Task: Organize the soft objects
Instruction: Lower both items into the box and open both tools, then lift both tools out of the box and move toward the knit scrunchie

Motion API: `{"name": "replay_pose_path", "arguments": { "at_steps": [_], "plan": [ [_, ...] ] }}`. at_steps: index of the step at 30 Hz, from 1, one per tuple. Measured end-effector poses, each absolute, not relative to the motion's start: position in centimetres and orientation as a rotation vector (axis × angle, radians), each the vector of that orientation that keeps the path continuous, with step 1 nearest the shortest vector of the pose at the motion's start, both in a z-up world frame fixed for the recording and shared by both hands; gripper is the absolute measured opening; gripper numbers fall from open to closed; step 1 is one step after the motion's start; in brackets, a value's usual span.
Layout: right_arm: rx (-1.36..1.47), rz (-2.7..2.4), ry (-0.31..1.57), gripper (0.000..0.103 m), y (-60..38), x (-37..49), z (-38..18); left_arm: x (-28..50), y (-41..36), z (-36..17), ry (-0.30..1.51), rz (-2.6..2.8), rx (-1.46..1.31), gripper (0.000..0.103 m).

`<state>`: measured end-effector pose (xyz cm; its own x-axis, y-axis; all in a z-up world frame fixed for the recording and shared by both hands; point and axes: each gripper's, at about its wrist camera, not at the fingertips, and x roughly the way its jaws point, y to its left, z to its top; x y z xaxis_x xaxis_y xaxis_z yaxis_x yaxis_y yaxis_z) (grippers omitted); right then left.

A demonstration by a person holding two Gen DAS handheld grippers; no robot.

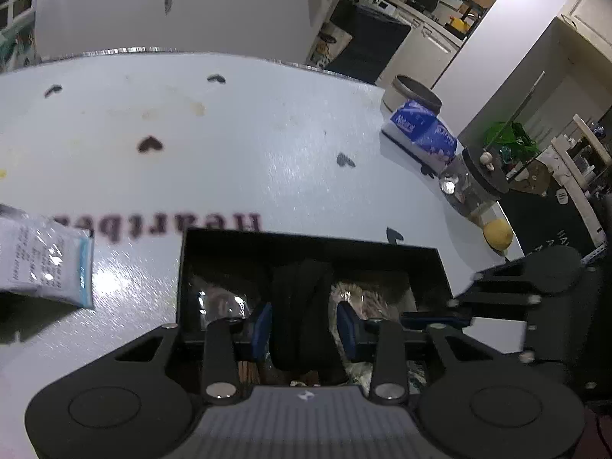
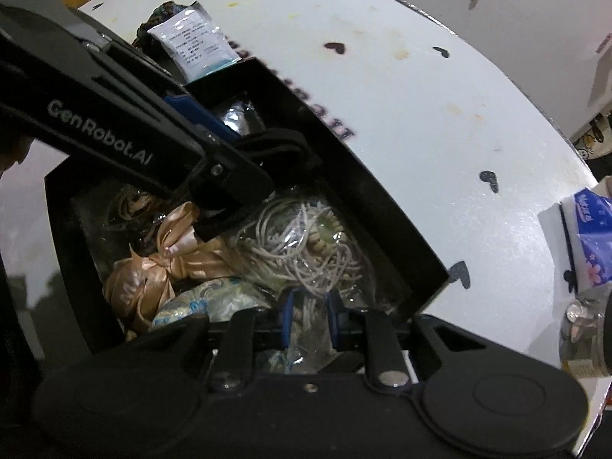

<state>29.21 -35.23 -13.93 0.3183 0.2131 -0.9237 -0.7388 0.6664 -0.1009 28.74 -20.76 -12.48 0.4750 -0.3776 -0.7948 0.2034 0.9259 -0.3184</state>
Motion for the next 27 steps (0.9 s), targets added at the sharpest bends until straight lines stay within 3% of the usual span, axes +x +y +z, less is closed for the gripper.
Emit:
{"name": "replay_pose_path", "arguments": {
  "at_steps": [2,16,18,25,27],
  "plan": [
    [-0.55,0.657,1.054,0.02,-35.7,28.7,-13.0,28.8,-20.8,-12.3,1.013,-0.353,-0.188,0.022],
    [-0.262,0.571,0.948,0.02,-39.4,24.8,-8.1,29.5,-21.8,-14.2,1.056,-0.323,-0.12,0.025],
    [-0.235,0.558,0.933,0.021,-39.6,24.4,-8.0,29.0,-21.6,-13.6,1.048,-0.319,-0.129,0.039],
    [-0.147,0.5,0.897,0.031,-40.5,23.4,-7.8,26.6,-21.1,-10.9,0.99,-0.319,-0.123,0.064],
    [-0.105,0.476,0.879,0.039,-41.0,23.0,-7.7,25.9,-20.9,-10.2,0.974,-0.314,-0.12,0.071]
  ]
}}
